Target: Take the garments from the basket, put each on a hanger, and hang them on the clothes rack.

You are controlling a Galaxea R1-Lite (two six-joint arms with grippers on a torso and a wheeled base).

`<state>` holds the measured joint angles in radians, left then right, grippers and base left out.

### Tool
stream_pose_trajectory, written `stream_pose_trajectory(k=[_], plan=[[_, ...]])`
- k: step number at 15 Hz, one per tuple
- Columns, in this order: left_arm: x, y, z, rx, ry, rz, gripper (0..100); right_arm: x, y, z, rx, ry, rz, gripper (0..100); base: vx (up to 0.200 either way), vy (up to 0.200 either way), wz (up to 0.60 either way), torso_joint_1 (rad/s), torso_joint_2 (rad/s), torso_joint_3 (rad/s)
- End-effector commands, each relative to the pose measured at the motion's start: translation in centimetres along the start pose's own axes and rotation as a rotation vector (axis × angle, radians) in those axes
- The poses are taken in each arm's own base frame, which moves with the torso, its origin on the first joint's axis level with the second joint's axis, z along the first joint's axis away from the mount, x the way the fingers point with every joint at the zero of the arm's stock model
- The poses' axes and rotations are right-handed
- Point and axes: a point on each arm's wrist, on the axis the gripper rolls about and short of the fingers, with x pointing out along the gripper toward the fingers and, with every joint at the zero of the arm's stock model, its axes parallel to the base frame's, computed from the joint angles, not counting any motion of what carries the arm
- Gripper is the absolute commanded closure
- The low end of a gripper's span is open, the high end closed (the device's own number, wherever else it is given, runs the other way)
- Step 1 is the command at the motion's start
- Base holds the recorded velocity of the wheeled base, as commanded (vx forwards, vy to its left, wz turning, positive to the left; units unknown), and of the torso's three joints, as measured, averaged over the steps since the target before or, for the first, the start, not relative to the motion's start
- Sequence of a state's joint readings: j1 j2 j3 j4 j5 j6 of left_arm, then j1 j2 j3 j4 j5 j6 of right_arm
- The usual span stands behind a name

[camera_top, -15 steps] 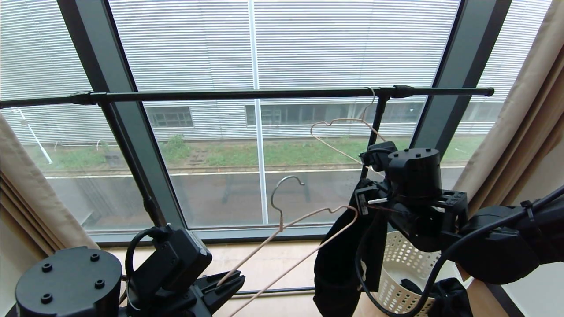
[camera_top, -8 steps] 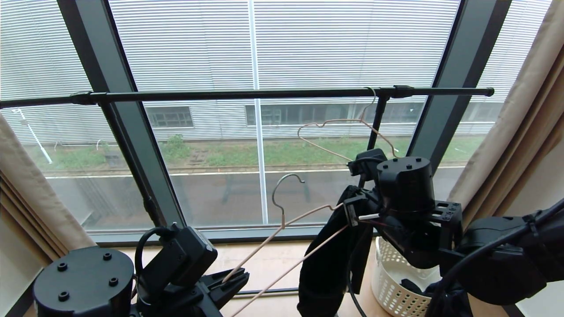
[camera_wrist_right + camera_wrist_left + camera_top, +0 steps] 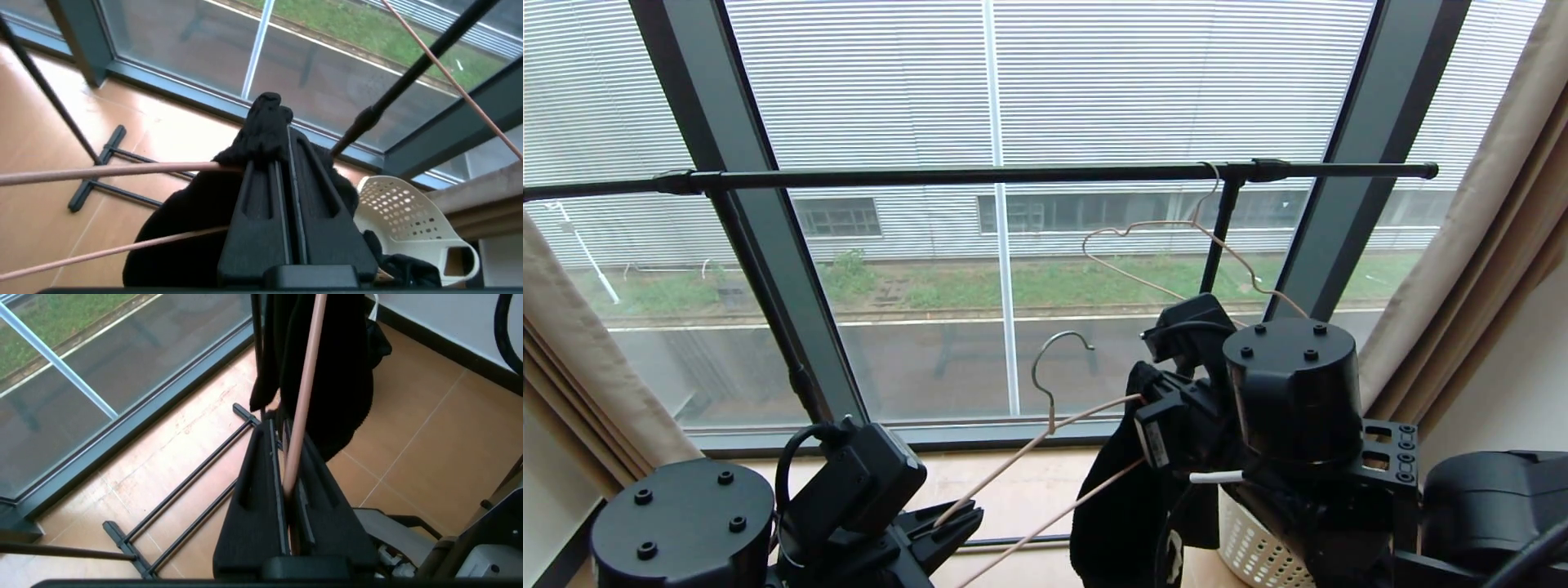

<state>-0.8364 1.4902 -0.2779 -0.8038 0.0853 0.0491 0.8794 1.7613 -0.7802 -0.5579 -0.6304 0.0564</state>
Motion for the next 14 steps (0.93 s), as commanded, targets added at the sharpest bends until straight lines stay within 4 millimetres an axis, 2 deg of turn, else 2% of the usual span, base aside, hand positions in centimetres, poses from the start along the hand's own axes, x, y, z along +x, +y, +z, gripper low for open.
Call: stream_pose_trajectory(k=[1, 3, 9, 14], plan=[[0.0, 0.0, -0.1, 0.000, 0.001, 0.001, 100, -1.1, 0.5, 0.2, -0.002, -0.016, 0.031, 100, 0.000, 0.000, 0.00, 0.000, 0.00, 0.000], [0.0, 0.0, 0.0, -0.002, -0.019, 0.002, 100, -2.5, 1.8, 0.3, 0.002, -0.038, 0.077, 100, 0.000, 0.000, 0.00, 0.000, 0.00, 0.000], [0.0, 0.0, -0.1, -0.001, -0.023, 0.002, 100, -6.5, 3.7, 1.8, 0.091, -0.118, 0.212, 100, 0.000, 0.000, 0.00, 0.000, 0.00, 0.000], [-0.1, 0.0, -0.2, -0.006, -0.124, 0.006, 100, -6.9, 4.0, 2.5, 0.137, -0.136, 0.231, 100, 0.000, 0.000, 0.00, 0.000, 0.00, 0.000]])
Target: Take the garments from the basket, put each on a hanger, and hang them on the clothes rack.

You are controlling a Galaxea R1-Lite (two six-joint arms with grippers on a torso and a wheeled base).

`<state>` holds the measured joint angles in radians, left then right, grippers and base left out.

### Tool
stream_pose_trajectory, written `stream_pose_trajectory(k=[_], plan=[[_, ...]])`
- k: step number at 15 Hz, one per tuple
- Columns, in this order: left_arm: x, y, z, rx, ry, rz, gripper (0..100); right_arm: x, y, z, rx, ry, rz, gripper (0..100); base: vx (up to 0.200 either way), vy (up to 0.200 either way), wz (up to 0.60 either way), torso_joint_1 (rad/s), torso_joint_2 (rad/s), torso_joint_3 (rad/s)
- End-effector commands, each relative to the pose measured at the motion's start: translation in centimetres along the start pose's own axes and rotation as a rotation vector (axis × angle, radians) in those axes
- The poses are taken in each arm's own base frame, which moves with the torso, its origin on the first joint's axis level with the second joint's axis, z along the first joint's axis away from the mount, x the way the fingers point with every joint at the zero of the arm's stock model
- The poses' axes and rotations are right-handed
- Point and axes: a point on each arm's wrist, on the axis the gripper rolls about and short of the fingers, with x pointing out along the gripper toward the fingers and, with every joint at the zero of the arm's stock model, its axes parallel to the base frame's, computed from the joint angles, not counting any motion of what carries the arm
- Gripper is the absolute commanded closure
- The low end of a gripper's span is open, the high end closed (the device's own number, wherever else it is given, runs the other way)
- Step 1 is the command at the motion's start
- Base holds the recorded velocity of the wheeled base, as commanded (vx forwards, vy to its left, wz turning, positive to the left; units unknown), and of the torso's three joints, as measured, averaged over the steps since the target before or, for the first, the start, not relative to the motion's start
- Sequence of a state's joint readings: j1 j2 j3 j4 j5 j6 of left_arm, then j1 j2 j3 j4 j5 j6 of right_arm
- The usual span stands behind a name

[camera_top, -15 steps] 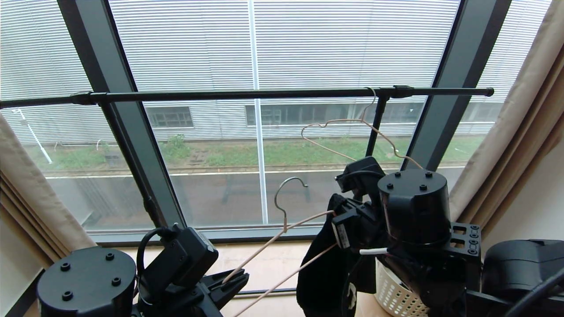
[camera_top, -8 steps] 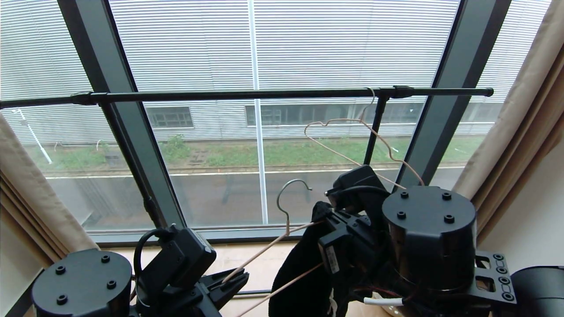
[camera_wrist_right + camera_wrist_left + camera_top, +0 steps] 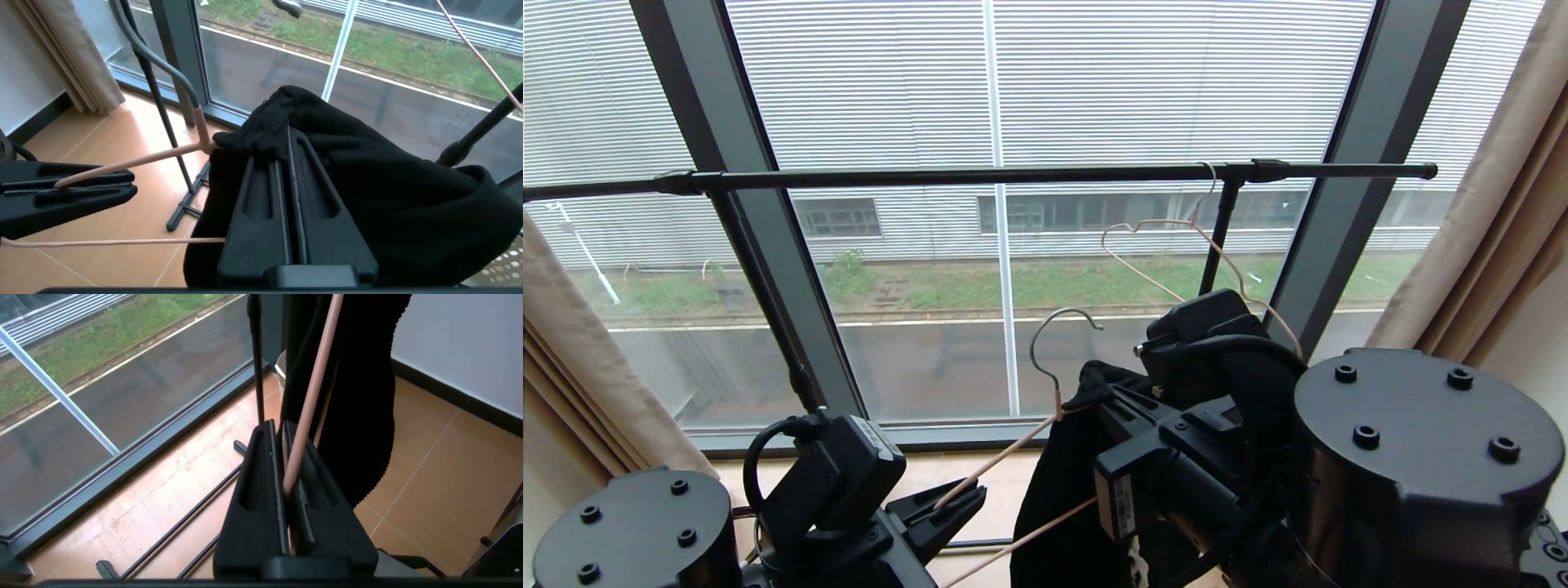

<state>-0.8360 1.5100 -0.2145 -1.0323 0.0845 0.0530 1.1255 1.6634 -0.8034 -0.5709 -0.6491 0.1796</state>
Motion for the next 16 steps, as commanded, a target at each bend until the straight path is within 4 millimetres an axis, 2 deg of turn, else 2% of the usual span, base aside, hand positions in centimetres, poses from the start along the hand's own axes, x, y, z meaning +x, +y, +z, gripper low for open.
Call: stream_pose_trajectory(k=[1, 10, 11, 16], plan=[[0.2, 0.0, -0.6, 0.002, 0.020, -0.001, 100, -0.1, 0.0, 0.2, 0.005, -0.007, 0.002, 100, 0.000, 0.000, 0.00, 0.000, 0.00, 0.000], [0.0, 0.0, -0.3, -0.001, -0.034, 0.002, 100, -0.5, -0.3, 0.4, 0.010, -0.013, 0.001, 100, 0.000, 0.000, 0.00, 0.000, 0.00, 0.000], [0.0, 0.0, -0.3, 0.000, -0.036, 0.005, 100, -0.5, -0.3, 0.5, 0.012, -0.014, 0.002, 0, 0.000, 0.000, 0.00, 0.000, 0.00, 0.000], [0.0, 0.0, -0.2, 0.002, -0.037, 0.005, 100, -0.5, -2.1, 1.4, 0.034, -0.036, -0.048, 0, 0.000, 0.000, 0.00, 0.000, 0.00, 0.000]])
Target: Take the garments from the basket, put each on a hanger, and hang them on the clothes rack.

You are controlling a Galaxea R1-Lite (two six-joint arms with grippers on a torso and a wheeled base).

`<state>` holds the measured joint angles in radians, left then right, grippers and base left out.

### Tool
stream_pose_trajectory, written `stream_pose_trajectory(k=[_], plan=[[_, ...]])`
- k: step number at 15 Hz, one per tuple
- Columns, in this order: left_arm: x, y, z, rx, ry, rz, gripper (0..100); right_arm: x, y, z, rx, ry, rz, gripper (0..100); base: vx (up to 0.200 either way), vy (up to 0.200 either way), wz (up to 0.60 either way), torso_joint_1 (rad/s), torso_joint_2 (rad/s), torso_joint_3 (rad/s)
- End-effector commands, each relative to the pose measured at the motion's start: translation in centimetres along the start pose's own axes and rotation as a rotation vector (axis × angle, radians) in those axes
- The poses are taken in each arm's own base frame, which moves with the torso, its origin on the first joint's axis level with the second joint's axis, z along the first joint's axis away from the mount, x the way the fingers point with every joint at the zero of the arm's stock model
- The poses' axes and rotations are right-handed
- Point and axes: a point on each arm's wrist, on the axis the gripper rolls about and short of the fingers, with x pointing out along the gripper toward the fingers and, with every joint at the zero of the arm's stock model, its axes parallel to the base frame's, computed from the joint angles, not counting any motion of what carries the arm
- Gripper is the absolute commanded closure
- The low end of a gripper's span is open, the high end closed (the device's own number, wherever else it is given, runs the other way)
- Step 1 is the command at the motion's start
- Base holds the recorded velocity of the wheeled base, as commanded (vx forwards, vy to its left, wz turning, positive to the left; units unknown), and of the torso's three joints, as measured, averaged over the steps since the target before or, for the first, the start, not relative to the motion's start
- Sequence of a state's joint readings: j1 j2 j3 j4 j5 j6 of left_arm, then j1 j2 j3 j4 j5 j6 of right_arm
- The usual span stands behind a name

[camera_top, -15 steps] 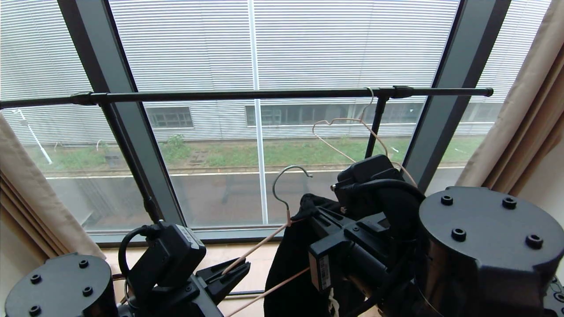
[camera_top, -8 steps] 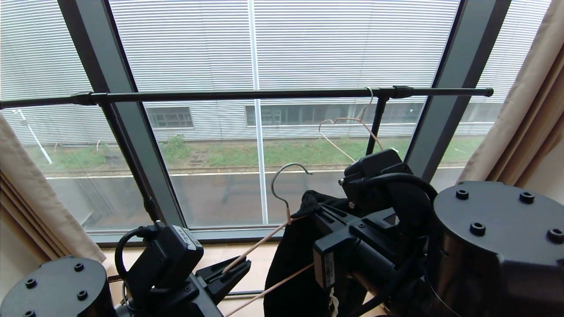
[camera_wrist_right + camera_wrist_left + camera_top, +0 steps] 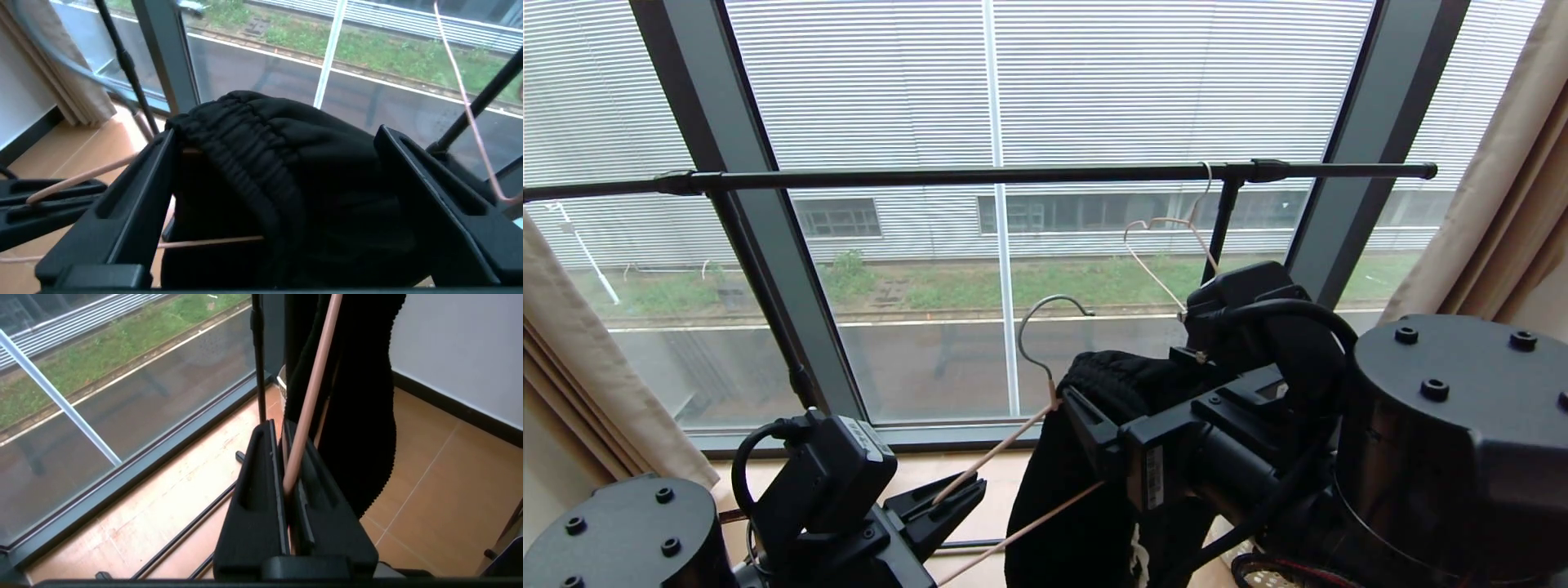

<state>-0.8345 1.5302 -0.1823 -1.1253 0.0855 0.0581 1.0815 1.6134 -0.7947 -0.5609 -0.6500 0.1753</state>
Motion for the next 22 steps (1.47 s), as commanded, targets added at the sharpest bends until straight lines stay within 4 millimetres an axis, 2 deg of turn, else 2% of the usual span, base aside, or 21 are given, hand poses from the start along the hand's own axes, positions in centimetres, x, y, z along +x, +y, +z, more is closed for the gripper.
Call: stream_pose_trajectory(k=[1, 12, 15, 16, 17, 18, 19, 21, 22], plan=[[0.0, 0.1, 0.0, 0.000, 0.002, 0.003, 100, -0.1, -0.6, 0.5, 0.013, -0.015, -0.014, 0, 0.000, 0.000, 0.00, 0.000, 0.00, 0.000], [0.0, 0.4, 0.1, -0.007, -0.003, 0.019, 100, -1.3, -1.4, 0.0, -0.036, -0.004, -0.004, 0, 0.000, 0.000, 0.00, 0.000, 0.00, 0.000], [0.0, 0.4, 0.0, -0.006, 0.000, 0.020, 100, -2.7, -2.6, -0.5, -0.104, 0.010, 0.064, 0, 0.000, 0.000, 0.00, 0.000, 0.00, 0.000], [-0.1, 0.4, -0.1, -0.002, 0.004, 0.020, 100, -4.0, -4.1, -0.7, -0.165, 0.010, 0.156, 0, 0.000, 0.000, 0.00, 0.000, 0.00, 0.000], [-0.2, 0.4, -0.2, -0.002, 0.006, 0.018, 100, -4.4, -5.6, -0.7, -0.205, 0.015, 0.208, 0, 0.000, 0.000, 0.00, 0.000, 0.00, 0.000], [-0.2, 0.4, -0.1, -0.002, 0.004, 0.020, 100, -4.4, -6.0, -0.7, -0.213, 0.017, 0.215, 0, 0.000, 0.000, 0.00, 0.000, 0.00, 0.000], [-0.4, 0.4, -0.3, -0.002, 0.009, 0.018, 100, -3.8, -8.6, -0.1, -0.286, 0.057, 0.258, 0, 0.000, 0.000, 0.00, 0.000, 0.00, 0.000], [-0.4, 0.4, -0.4, -0.002, 0.012, 0.016, 100, -1.8, -11.5, 1.8, -0.360, 0.148, 0.364, 0, 0.000, 0.000, 0.00, 0.000, 0.00, 0.000], [-0.4, 0.4, -0.4, -0.002, 0.012, 0.016, 100, -1.0, -12.2, 2.7, -0.377, 0.193, 0.404, 0, 0.000, 0.000, 0.00, 0.000, 0.00, 0.000]])
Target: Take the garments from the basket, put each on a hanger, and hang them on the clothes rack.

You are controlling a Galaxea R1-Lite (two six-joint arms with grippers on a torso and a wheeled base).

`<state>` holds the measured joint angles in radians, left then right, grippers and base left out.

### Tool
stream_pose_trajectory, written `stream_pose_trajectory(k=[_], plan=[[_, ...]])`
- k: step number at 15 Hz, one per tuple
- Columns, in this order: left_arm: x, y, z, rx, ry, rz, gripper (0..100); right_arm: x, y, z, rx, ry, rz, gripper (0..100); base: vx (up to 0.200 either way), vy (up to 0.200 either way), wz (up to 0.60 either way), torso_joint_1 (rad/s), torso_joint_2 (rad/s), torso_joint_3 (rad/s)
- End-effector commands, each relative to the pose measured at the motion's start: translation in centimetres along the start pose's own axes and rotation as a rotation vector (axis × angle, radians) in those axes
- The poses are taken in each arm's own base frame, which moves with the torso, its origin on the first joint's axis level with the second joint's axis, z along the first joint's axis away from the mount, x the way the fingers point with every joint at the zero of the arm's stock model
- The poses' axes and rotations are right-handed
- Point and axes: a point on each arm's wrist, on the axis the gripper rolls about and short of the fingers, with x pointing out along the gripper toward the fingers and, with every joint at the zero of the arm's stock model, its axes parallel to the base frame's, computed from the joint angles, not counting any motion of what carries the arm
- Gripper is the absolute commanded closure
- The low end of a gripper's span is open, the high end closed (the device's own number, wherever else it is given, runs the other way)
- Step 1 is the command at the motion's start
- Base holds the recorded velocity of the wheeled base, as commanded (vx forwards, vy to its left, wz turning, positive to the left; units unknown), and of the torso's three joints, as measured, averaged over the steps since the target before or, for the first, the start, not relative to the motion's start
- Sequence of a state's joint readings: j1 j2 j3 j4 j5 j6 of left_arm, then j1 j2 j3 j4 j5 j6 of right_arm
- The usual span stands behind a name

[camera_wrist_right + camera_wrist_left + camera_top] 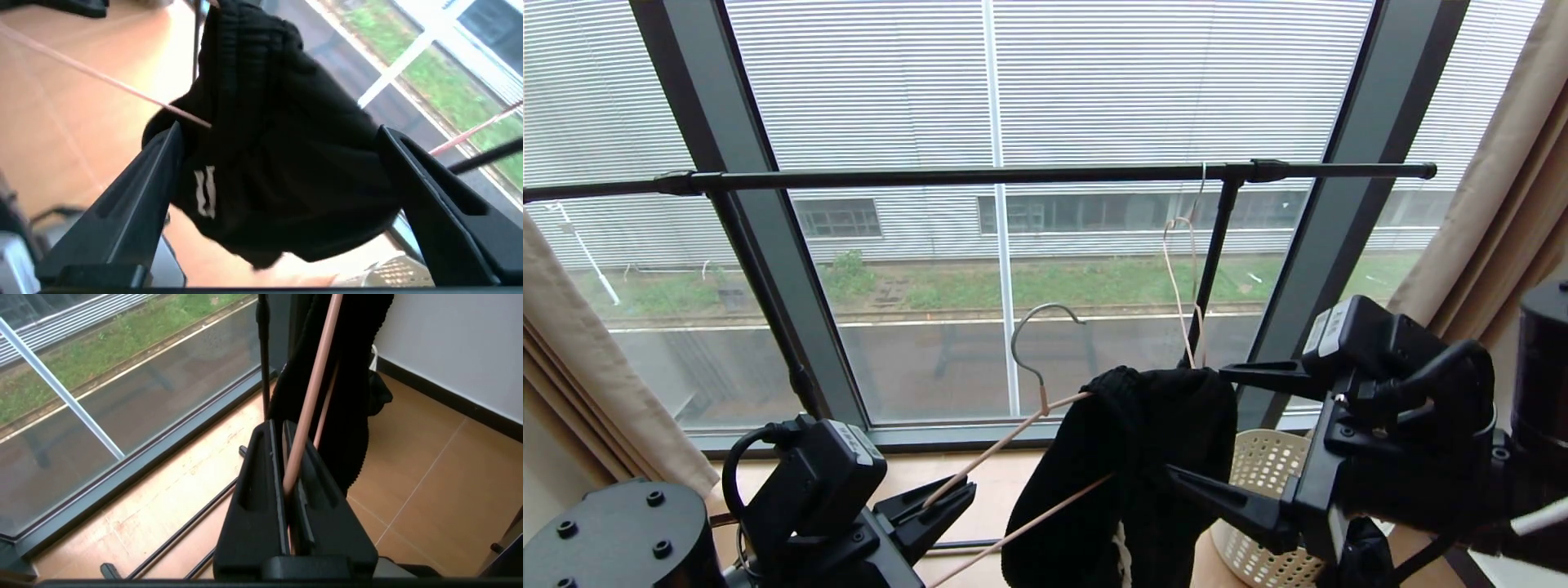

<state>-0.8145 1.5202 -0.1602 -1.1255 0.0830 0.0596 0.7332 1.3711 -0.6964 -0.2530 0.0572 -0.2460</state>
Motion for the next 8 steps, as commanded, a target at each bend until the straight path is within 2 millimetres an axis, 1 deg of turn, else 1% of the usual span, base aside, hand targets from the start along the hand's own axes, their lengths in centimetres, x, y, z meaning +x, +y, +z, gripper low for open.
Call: stream_pose_trajectory(k=[1, 2, 3, 4, 5, 6, 8], plan=[[-0.1, 0.0, 0.0, 0.000, 0.000, 0.000, 100, 0.1, -5.0, 2.2, -0.043, 0.048, 0.050, 0, 0.000, 0.000, 0.00, 0.000, 0.00, 0.000], [0.0, 0.0, 0.0, 0.000, -0.001, 0.000, 100, 1.6, -7.4, 3.1, -0.092, 0.090, 0.108, 0, 0.000, 0.000, 0.00, 0.000, 0.00, 0.000], [-0.1, 0.0, 0.0, 0.000, -0.001, 0.000, 100, 2.5, -8.2, 3.4, -0.108, 0.112, 0.140, 0, 0.000, 0.000, 0.00, 0.000, 0.00, 0.000], [-0.1, 0.0, 0.0, 0.001, 0.000, -0.002, 100, 4.0, -9.1, 4.0, -0.130, 0.157, 0.193, 0, 0.000, 0.000, 0.00, 0.000, 0.00, 0.000], [-0.1, -0.1, -0.1, 0.001, 0.002, -0.003, 100, 4.9, -9.6, 4.5, -0.145, 0.192, 0.242, 0, 0.000, 0.000, 0.00, 0.000, 0.00, 0.000], [-0.1, -0.1, 0.0, 0.001, 0.000, -0.005, 100, 6.1, -10.3, 5.4, -0.189, 0.243, 0.343, 0, 0.000, 0.000, 0.00, 0.000, 0.00, 0.000], [-0.3, -0.1, 0.1, 0.002, -0.009, -0.004, 100, 6.4, -11.0, 6.3, -0.291, 0.307, 0.457, 0, 0.000, 0.000, 0.00, 0.000, 0.00, 0.000]])
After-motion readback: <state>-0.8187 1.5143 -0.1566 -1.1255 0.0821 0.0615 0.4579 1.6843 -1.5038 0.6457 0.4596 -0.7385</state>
